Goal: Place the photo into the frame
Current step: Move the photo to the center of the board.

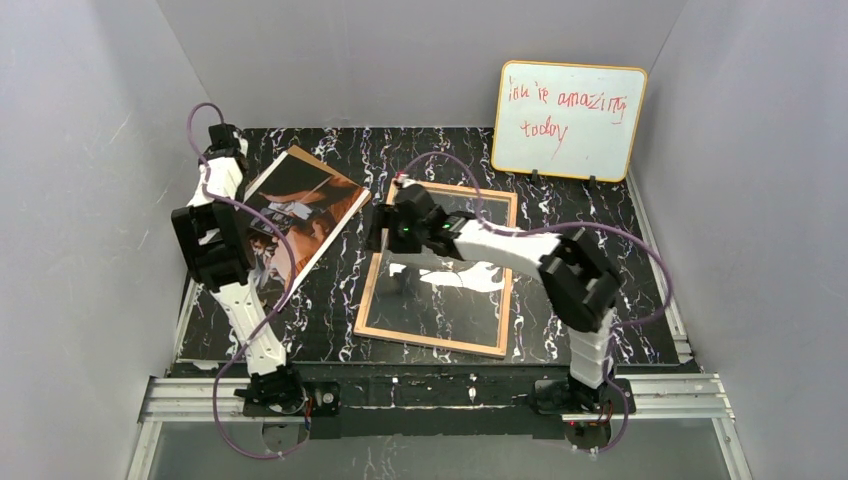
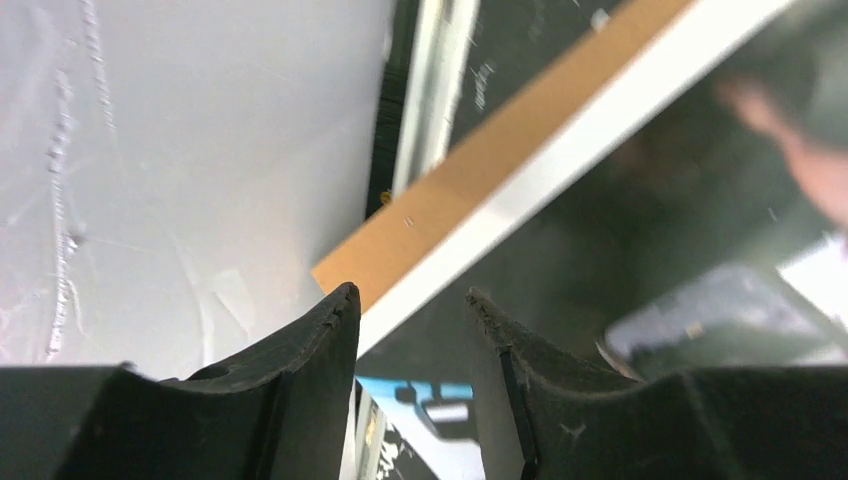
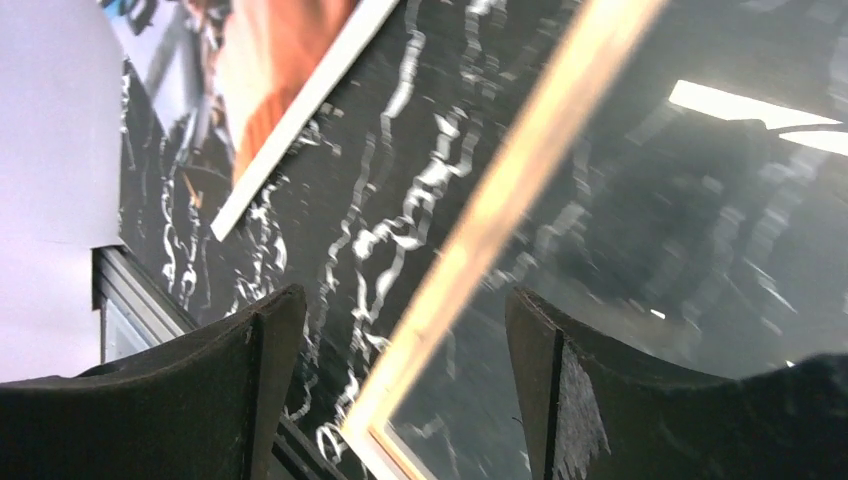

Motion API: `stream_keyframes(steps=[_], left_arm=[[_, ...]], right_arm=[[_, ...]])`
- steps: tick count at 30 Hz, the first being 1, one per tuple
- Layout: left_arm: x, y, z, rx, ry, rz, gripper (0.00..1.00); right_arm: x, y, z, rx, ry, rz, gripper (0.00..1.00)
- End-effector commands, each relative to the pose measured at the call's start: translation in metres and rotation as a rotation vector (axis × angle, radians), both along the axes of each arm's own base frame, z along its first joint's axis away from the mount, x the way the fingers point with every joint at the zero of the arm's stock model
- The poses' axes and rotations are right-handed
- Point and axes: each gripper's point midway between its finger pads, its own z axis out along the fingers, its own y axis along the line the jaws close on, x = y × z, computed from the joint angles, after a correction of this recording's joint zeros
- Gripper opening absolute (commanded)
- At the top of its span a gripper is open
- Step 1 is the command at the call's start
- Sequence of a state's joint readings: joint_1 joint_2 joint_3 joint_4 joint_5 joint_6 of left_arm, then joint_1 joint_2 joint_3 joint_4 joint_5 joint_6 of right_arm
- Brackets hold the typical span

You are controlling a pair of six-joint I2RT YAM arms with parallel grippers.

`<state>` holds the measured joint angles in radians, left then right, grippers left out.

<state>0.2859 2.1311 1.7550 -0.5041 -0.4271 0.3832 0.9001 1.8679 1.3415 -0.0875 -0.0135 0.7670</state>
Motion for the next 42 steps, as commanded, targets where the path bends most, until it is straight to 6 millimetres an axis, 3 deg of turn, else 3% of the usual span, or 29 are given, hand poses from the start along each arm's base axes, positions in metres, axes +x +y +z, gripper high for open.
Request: stream_keyframes(steps=[1,6,11,18,28,34,42], left_arm=[[0.012,0.032,-0.003,0.164,-0.071,0.157,0.42],[0.028,0.05,-0.008,0.254,-0.128,0.225,0.44],[0.045,0.062,-0.012,0.322,-0.154,0.247,0.44],[0.06,0.066,0.0,0.37,-0.201,0.268,0.45],[0.056,0.051,-0.016,0.416,-0.027,0.191,0.43],[0.037,0.051,-0.045,0.416,0.116,0.173,0.42],[0.016,0.03,-0.089,0.255,0.249,0.093,0.42]], right_arm=[[0.015,0.062,0.016,0.107,-0.062,0.046,0.82],[0.023,0.101,-0.007,0.158,-0.053,0.076,0.82],[0.02,0.118,-0.031,0.134,-0.027,0.107,0.81],[0.014,0.112,-0.049,0.103,0.0,0.111,0.81],[0.012,0.097,-0.056,0.069,-0.013,0.092,0.8],[0.012,0.087,-0.05,0.063,-0.045,0.076,0.8],[0.012,0.076,-0.047,0.044,-0.072,0.056,0.79]])
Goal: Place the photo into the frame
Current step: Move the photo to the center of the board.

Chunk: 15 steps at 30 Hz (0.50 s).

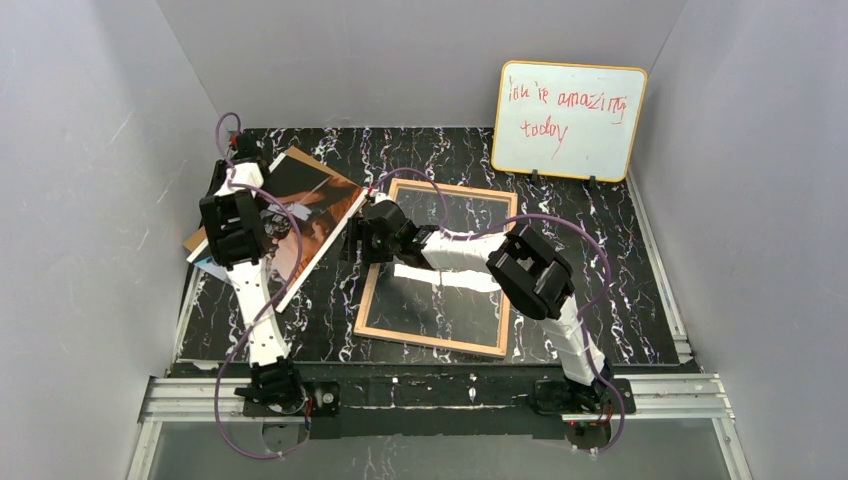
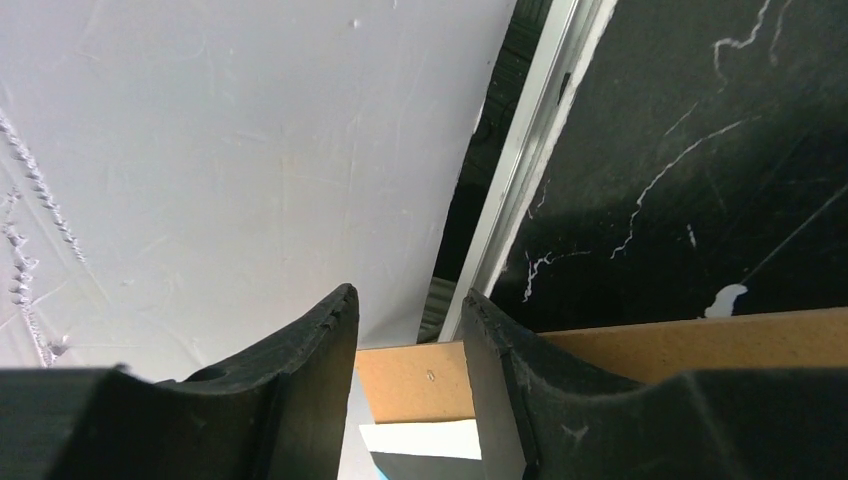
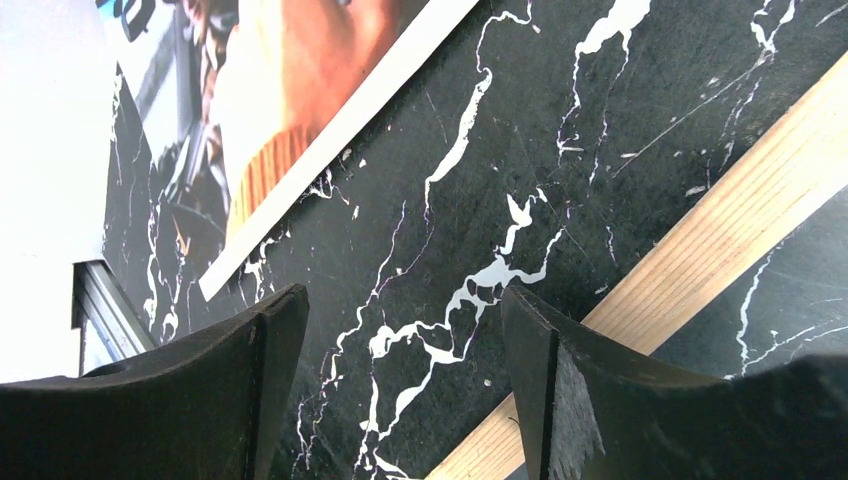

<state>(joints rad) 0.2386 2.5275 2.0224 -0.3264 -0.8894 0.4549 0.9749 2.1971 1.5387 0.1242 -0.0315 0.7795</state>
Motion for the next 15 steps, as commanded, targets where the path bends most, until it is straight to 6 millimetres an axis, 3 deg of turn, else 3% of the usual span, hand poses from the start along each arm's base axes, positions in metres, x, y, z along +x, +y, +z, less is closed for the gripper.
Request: stream_keyframes(steps=[1,7,15], left_arm=[[-0.03,-0.024,-0.043,-0.199,0.159,-0.037,0.42],[-0.059,-0.051,-0.064,-0.381,0.264,-0.07,0.39],[-0.109,-0.073,-0.072,-0.467,0.343,-0.107,0.39]], right_arm=[[0.004,-0.012,0.008,-0.031,-0.045,-0.031,0.79],[0.005,-0.012,0.002,-0.046,-0.039,-0.029,0.79],[0.01,0.001,-0.007,-0.048,-0.017,-0.018,0.8]])
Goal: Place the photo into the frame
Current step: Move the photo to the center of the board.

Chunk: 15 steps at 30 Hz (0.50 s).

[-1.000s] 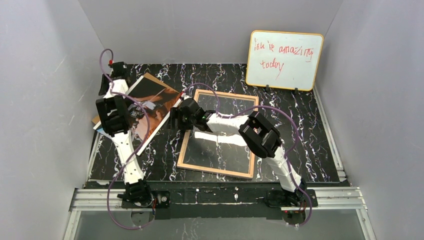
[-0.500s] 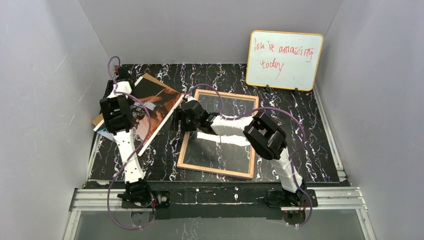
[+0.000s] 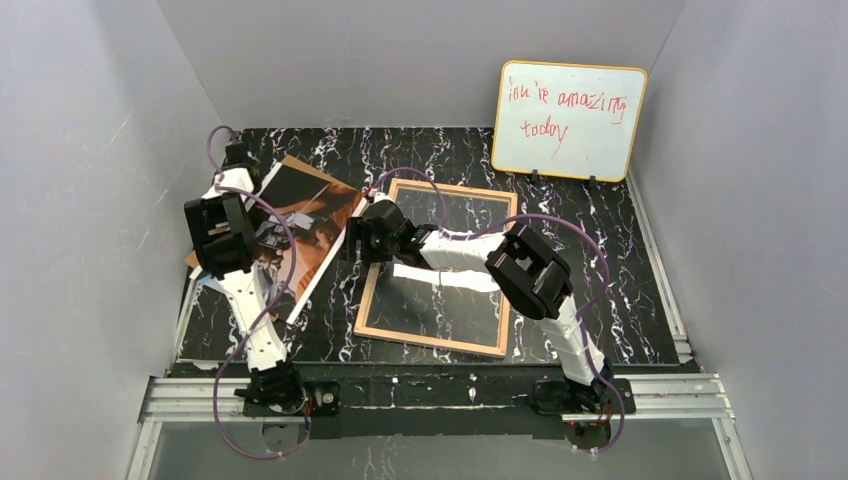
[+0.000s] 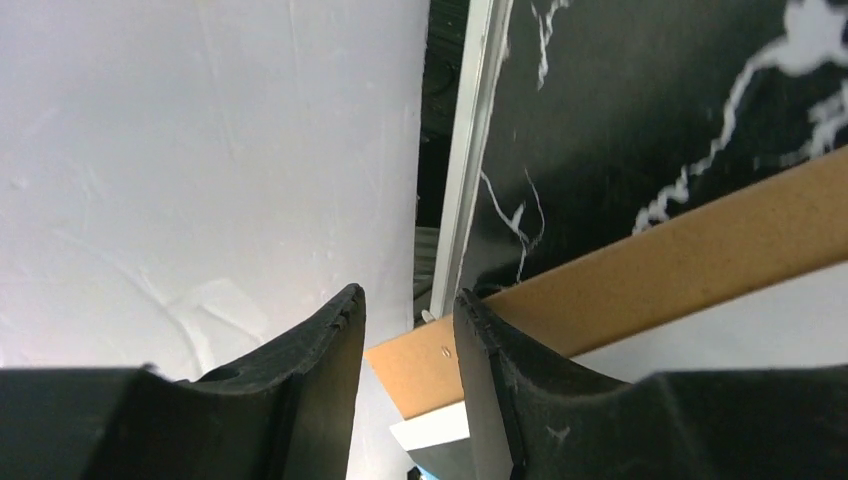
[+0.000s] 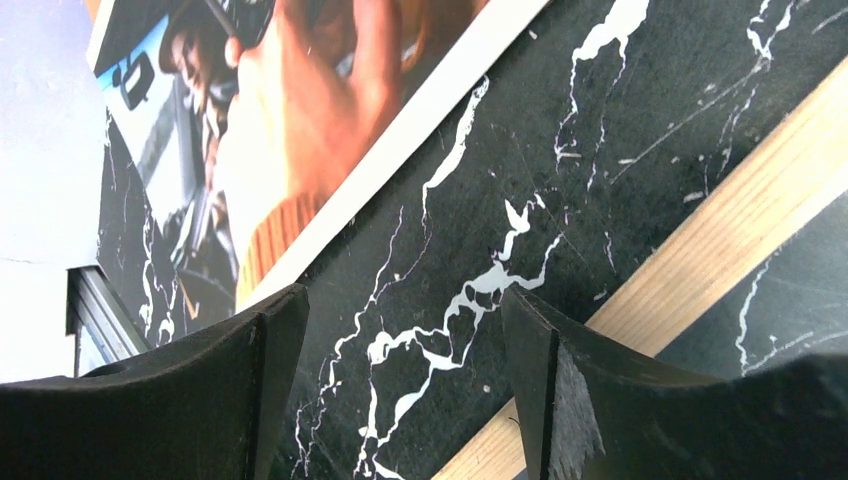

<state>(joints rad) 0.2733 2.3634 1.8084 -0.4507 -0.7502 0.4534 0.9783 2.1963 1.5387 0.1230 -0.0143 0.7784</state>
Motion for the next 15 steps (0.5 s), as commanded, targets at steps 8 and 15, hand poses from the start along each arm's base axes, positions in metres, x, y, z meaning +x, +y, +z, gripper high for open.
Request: stream_keyframes(steps=[8,15], left_arm=[[-0.105,-0.071,-0.081,-0.394,0.292,-0.079,0.37],[-0.101,-0.078,-0.067,-0.441,0.238,-0.092,0.37]], right_arm=[[0.008,0.012,-0.022,-0.043,0.064,-0.01,0.8],[0.008,0.007,-0.042,-0.092,0.113,-0.05,0.8]])
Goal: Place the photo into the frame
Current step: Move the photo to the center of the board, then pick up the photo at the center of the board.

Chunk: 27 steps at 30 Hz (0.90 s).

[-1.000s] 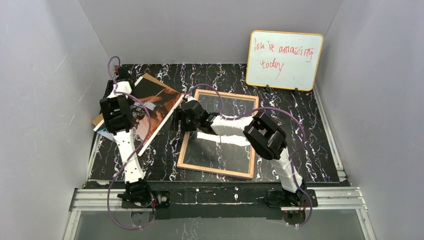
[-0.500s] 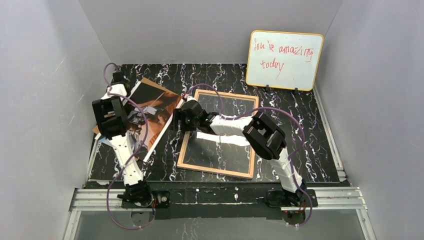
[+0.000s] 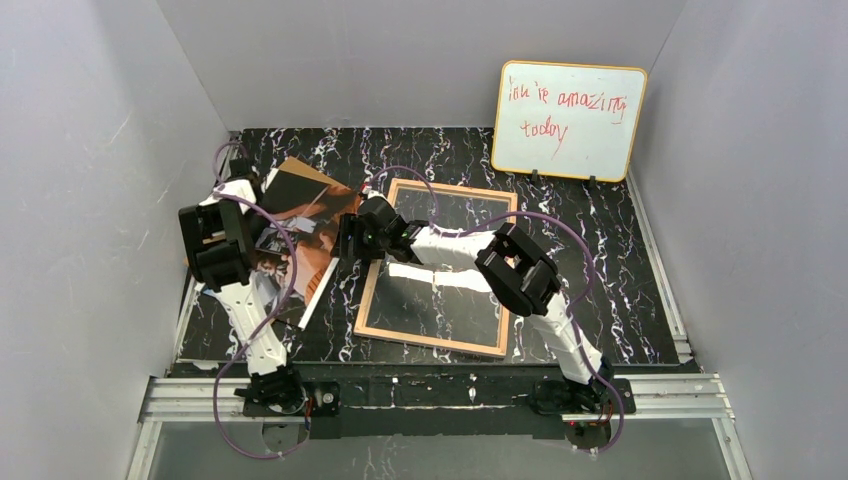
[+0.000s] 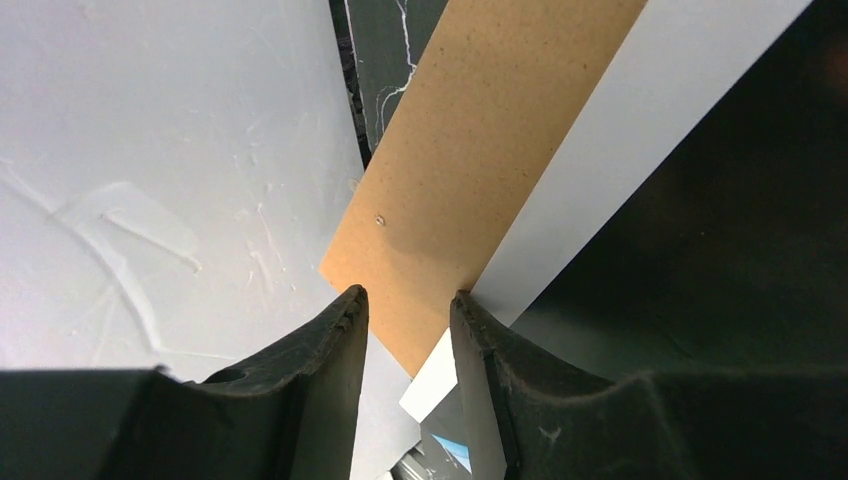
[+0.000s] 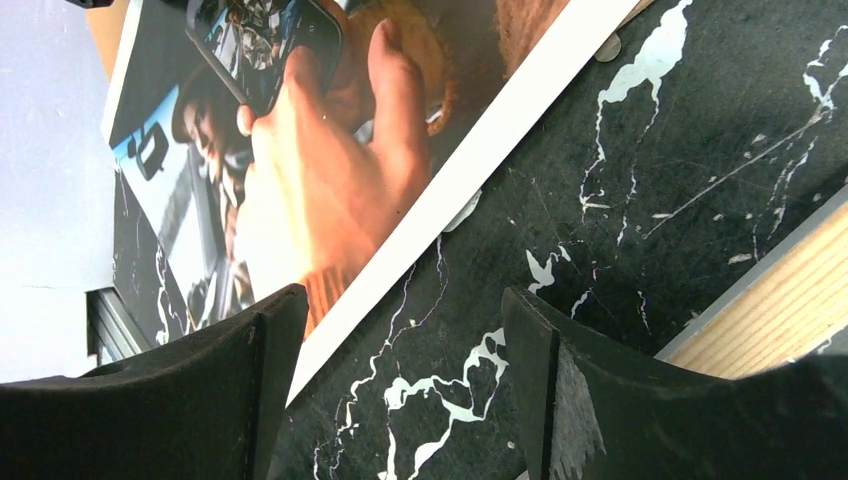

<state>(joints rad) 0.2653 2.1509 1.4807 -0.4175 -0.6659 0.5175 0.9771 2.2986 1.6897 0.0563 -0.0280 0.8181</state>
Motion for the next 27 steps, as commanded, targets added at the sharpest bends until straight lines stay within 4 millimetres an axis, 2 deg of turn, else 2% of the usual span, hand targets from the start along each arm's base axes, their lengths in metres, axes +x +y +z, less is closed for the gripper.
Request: stream_keyframes(steps=[1,5,8,15,23,27], left_arm=[[-0.035,-0.049,-0.056,-0.354,0.127,0.0,0.37],[0.014,-0.031,-0.01,-0.299,0.013,-0.025,0.38],[0.029,-0.02,0.003,-0.265,-0.003,-0.029,0.38],[-0.002,-0.013,-0.028,-0.207,0.075,-0.027,0.37],[-0.034,-0.028,-0.058,-0.271,0.173,-0.044,0.36],[-0.042,-0.034,-0.064,-0.3,0.195,-0.053,0.36]], right_arm=[[0.002,-0.017,-0.038,-0.115,0.059,-0.057,0.8],[0.007,-0.022,-0.043,-0.123,0.07,-0.095,0.8],[0.005,-0.021,-0.047,-0.107,0.111,-0.097,0.8],[-0.011,-0.011,-0.04,-0.049,0.216,-0.068,0.8],[-0.031,0.002,-0.046,0.016,0.354,-0.054,0.77],[-0.03,0.011,-0.047,0.057,0.376,-0.056,0.77]])
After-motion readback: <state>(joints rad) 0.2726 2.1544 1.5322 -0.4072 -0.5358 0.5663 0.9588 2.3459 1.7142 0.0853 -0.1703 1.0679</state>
